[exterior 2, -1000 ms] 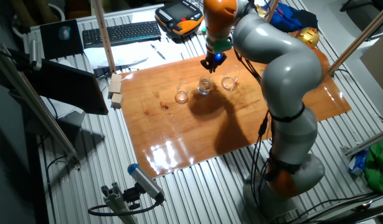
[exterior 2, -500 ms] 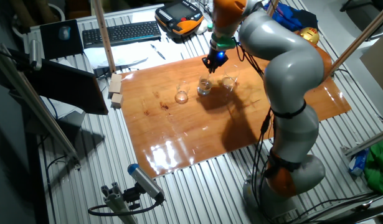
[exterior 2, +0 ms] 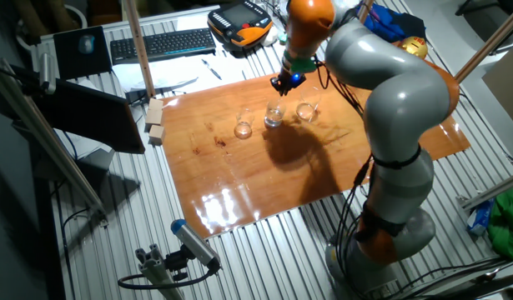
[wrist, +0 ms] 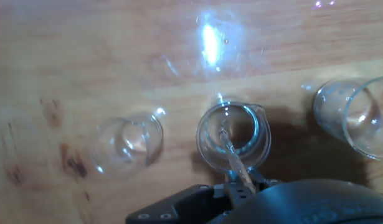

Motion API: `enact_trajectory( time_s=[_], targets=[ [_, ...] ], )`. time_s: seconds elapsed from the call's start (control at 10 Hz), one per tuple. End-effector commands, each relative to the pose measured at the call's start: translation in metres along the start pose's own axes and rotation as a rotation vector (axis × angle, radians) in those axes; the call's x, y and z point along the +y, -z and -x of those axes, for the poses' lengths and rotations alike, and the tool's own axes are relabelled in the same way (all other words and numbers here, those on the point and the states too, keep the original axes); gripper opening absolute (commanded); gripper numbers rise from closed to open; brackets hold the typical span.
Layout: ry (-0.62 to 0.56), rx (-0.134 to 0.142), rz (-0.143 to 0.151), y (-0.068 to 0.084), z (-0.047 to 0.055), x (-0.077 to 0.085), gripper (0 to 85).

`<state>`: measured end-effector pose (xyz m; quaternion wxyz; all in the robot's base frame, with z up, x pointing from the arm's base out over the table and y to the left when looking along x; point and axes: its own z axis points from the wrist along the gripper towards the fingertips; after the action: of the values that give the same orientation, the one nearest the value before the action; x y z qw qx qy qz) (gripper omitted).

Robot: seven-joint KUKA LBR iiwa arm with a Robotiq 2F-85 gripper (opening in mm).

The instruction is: Stir the beaker with a glass rod

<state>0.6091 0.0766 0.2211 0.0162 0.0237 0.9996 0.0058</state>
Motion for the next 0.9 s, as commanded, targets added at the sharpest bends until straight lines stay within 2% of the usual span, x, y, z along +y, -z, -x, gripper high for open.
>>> enact_trajectory(
  time_s=[0.0, 0.2, 0.3, 0.4, 0.5, 0.7, 0.8],
  targets=[
    [0.060, 0.011, -0.048, 0.0007, -0.0003, 0.0003, 0.0],
    [0.119, 0.075, -0.101, 0.0031, -0.0021, 0.0007, 0.0],
    [0.136, 0.094, -0.110, 0.0031, -0.0027, 0.0011, 0.0],
    [0.128, 0.112, -0.097, 0.0022, -0.0033, 0.0017, 0.0],
    [0.101, 0.132, -0.064, 0.0004, -0.0034, 0.0018, 0.0],
    [0.083, 0.185, -0.052, -0.0008, -0.0031, 0.0020, 0.0],
    [0.054, 0.183, -0.033, -0.0014, -0.0034, 0.0028, 0.0]
  ],
)
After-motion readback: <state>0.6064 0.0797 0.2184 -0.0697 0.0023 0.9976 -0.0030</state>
